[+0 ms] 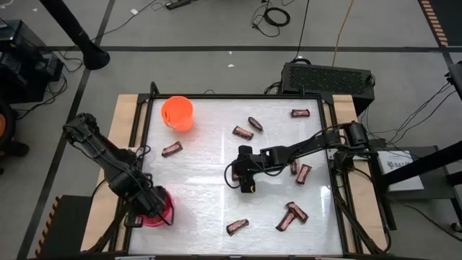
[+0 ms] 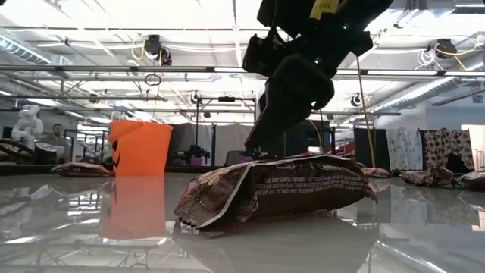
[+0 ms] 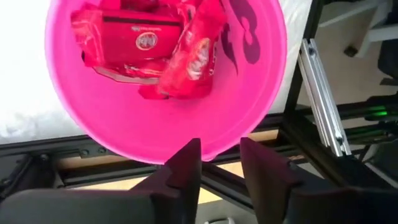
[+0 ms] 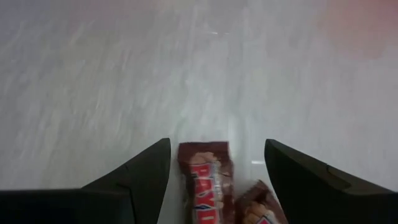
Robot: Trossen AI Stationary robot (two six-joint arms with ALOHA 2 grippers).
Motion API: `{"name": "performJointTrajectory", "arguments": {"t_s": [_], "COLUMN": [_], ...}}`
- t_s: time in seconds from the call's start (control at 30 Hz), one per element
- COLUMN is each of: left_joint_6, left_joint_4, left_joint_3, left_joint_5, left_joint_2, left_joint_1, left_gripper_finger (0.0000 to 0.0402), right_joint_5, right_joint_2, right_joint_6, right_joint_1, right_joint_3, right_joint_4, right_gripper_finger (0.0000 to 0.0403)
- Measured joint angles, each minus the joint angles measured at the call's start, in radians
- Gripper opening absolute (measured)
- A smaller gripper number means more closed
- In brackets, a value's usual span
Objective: Sort candy by brand, put in halloween buckets
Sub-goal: Put the brown chocolate bar into the orange bucket
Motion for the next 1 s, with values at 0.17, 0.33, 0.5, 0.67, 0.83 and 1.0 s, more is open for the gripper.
{"name": "performJointTrajectory", "arguments": {"t_s": [0.17, 0.33, 0.5, 0.67, 0.83, 1.0], "left_joint_6": [0.048, 0.086, 0.108, 0.215, 0.409, 0.644], "left_joint_4": [-0.030, -0.039, -0.037, 0.026, 0.287, 0.694], "left_joint_3": [0.000, 0.000, 0.000, -0.014, -0.135, -0.292], "left_joint_5": [-0.005, -0.094, -0.358, -0.649, -0.647, -0.445], "left_joint_2": [-0.002, -0.063, -0.187, -0.300, -0.345, -0.283], "left_joint_1": [0.006, 0.021, 0.059, 0.165, 0.398, 0.593], "left_gripper_finger": [0.0133, 0.0134, 0.0134, 0.0134, 0.0134, 0.0134], "right_joint_5": [0.004, 0.002, -0.002, -0.036, -0.047, -0.047], "right_joint_2": [0.000, -0.050, -0.141, -0.195, -0.203, -0.202], "right_joint_6": [0.044, 0.176, 0.245, 0.319, 0.431, 0.528], "right_joint_1": [-0.003, -0.017, -0.019, -0.001, 0.029, 0.075], "right_joint_3": [0.000, 0.000, 0.000, 0.000, 0.000, 0.000], "right_joint_4": [-0.001, -0.072, -0.310, -0.526, -0.603, -0.607], "right_gripper_finger": [0.0251, 0.0251, 0.0251, 0.0251, 0.0251, 0.0251]}}
